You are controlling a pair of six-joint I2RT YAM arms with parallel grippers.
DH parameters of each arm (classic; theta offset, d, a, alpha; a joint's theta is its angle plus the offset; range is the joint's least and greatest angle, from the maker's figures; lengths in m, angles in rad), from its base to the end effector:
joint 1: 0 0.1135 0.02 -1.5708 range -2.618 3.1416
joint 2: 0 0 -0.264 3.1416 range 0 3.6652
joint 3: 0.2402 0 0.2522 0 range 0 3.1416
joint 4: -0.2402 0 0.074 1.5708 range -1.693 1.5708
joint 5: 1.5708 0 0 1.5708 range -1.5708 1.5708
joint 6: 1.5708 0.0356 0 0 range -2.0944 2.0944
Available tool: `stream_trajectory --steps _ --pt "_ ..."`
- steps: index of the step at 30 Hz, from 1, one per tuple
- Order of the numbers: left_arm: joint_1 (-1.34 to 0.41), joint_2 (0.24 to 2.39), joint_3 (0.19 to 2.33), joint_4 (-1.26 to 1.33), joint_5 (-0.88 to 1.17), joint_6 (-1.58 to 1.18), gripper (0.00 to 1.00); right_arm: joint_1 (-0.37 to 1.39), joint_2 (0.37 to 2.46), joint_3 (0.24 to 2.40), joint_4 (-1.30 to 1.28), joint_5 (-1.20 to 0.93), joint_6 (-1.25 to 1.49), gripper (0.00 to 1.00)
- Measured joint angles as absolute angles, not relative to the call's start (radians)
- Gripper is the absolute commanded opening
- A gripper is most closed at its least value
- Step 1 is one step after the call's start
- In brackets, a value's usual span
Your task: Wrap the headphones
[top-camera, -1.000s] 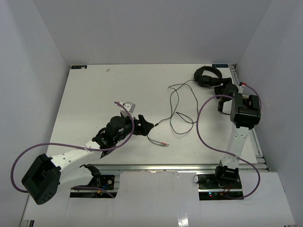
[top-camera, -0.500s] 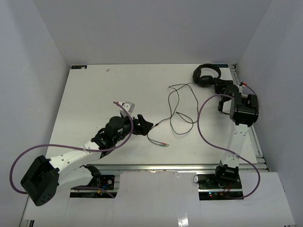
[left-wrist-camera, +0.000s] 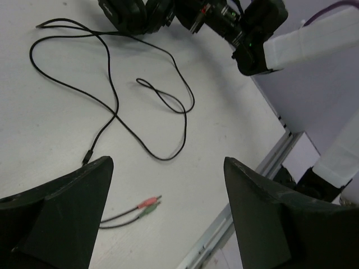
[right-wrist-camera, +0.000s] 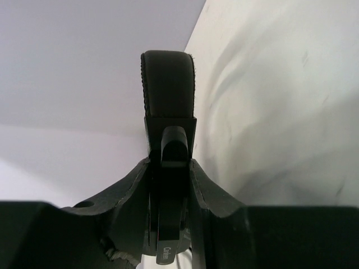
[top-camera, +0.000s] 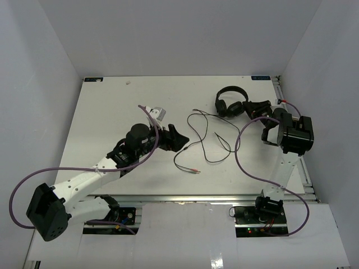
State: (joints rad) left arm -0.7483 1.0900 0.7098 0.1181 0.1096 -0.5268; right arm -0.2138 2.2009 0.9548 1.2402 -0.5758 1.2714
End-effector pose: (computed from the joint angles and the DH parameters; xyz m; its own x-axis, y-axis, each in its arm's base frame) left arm 0.1830 -0.1752 0.2840 -0.5431 -0.1777 -0.8207 0.5561 0.6562 -0.5101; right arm 0.4091 -0.0690 0.1132 -0.3401 0.8940 -0.2919 -0.0989 0.2746 0.9564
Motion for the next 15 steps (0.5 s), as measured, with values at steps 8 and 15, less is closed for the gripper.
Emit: stream_trajectory --steps 8,15 --pt "-0.749 1.196 1.222 -0.273 0.102 -0.362 0.91 -0.127 2.113 0.841 1.259 -0.781 1.404 0.08" --pt "-0.749 1.243 1.436 -0.453 -0.108 -0.14 0.9 0.059 1.971 0.838 1.27 -0.9 1.439 0.08"
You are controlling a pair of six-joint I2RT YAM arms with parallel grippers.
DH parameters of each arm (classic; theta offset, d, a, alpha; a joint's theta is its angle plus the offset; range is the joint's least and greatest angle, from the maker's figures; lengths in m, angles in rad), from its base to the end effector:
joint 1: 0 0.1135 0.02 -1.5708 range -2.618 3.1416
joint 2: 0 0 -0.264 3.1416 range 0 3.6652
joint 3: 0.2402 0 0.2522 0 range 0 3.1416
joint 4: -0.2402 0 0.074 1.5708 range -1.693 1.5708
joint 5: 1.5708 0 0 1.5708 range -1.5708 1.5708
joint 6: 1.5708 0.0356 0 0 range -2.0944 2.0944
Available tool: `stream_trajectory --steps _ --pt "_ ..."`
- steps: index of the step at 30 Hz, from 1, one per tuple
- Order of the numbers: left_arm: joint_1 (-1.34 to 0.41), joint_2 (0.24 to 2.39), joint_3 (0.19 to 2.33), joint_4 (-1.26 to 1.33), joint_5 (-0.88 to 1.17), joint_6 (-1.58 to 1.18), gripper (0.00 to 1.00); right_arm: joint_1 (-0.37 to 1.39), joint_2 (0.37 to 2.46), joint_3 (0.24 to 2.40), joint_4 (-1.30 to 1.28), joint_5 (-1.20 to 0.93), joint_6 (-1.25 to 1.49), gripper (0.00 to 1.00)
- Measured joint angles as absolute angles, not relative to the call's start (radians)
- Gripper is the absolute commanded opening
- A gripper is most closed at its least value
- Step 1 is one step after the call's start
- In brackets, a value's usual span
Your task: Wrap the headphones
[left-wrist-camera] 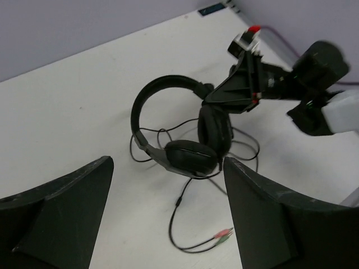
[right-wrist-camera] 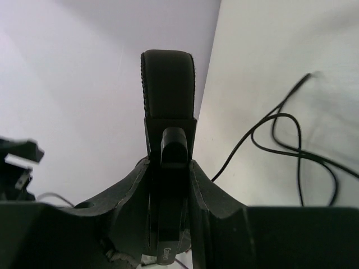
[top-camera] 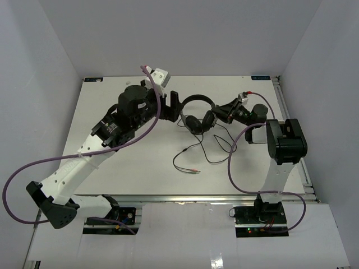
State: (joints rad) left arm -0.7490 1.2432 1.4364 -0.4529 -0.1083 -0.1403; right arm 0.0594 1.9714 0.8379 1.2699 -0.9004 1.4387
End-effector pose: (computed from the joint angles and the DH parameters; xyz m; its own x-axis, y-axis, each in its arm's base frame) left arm 0.2001 -0.1808 0.4413 -0.2702 0.0614 -0.9609 0.5682 0.8158 -0.1077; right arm 0.3739 0.0502 0.1732 -0.7869 0.5702 -0.2361 -0.2415 0.0676 0.9680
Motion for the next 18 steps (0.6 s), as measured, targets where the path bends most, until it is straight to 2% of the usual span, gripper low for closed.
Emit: stream_trajectory --steps 5,8,18 --pt "-0.749 1.329 1.473 -0.549 -0.179 -0.035 0.87 0.178 1.839 0.796 1.294 -0.968 1.392 0.08" --pt "-0.749 1.371 1.489 -0.617 -0.202 0.001 0.82 0.237 1.79 0.755 1.305 -0.986 1.354 0.08" --pt "-0.749 1.413 1.519 -0.761 -0.223 0.04 0.78 0.366 1.745 0.654 1.304 -1.005 1.23 0.08"
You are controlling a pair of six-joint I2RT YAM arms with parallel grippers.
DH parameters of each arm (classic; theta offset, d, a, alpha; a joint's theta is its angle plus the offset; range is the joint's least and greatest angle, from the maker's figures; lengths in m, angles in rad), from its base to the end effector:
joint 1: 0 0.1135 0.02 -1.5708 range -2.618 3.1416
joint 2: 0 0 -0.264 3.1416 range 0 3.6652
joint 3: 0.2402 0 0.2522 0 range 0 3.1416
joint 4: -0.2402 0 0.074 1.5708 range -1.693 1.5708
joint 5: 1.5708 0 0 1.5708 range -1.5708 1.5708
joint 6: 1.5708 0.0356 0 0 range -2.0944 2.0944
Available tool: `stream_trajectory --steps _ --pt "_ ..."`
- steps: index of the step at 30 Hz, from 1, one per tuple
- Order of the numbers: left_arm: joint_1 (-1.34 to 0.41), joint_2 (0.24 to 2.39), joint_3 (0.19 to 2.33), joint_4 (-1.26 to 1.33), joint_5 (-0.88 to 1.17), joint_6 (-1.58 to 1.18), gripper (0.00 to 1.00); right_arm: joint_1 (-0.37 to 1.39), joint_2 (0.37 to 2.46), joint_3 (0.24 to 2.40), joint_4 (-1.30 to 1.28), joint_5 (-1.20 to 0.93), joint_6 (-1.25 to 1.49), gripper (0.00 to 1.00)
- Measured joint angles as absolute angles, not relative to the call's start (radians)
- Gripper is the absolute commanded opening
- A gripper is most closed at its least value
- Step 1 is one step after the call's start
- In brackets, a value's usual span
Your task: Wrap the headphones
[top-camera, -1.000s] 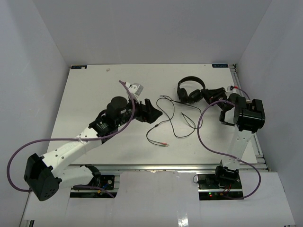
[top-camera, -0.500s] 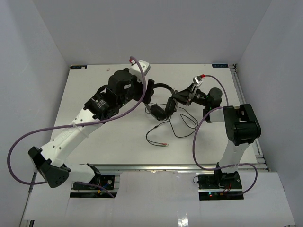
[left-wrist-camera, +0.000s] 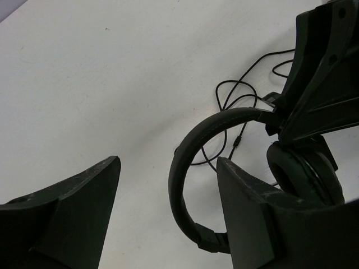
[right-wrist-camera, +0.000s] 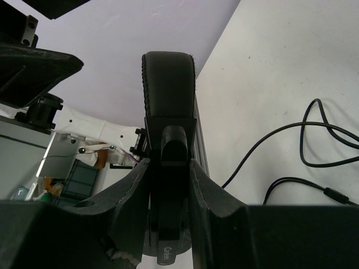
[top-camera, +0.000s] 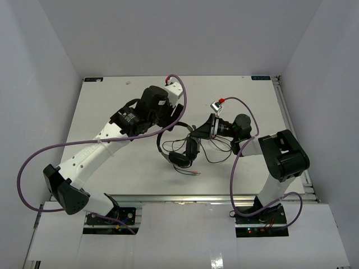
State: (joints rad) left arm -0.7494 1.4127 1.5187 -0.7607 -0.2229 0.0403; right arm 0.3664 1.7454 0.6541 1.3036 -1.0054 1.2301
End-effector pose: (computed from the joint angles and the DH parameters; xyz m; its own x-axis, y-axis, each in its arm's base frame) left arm 0.2264 -0.1999 0.3936 -0.4238 0.4480 -0.7872 0.5535 0.8160 0.1665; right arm 0.2909 0.1438 0.2034 -0.8415 0.2180 -0.4943 -0.5070 -0.0028 0.8619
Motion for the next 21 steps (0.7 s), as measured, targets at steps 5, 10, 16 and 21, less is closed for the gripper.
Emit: stream_trajectory --steps 5,10,16,21 --pt "-0.749 1.409 1.461 -0.763 -0.227 0.067 0.76 0.38 1.745 0.654 1.304 -0.995 1.214 0.08" --pt "-0.749 1.402 1.397 -0.774 -0.216 0.087 0.75 0.389 1.745 0.654 1.304 -0.994 1.205 0.08" --pt "-0.749 1.399 1.37 -0.777 -0.203 0.105 0.73 0.395 1.745 0.651 1.304 -0.991 1.2 0.08" --pt "-0.749 1.402 1.367 -0.776 -0.203 0.115 0.63 0.403 1.739 0.633 1.304 -0.985 1.2 0.08"
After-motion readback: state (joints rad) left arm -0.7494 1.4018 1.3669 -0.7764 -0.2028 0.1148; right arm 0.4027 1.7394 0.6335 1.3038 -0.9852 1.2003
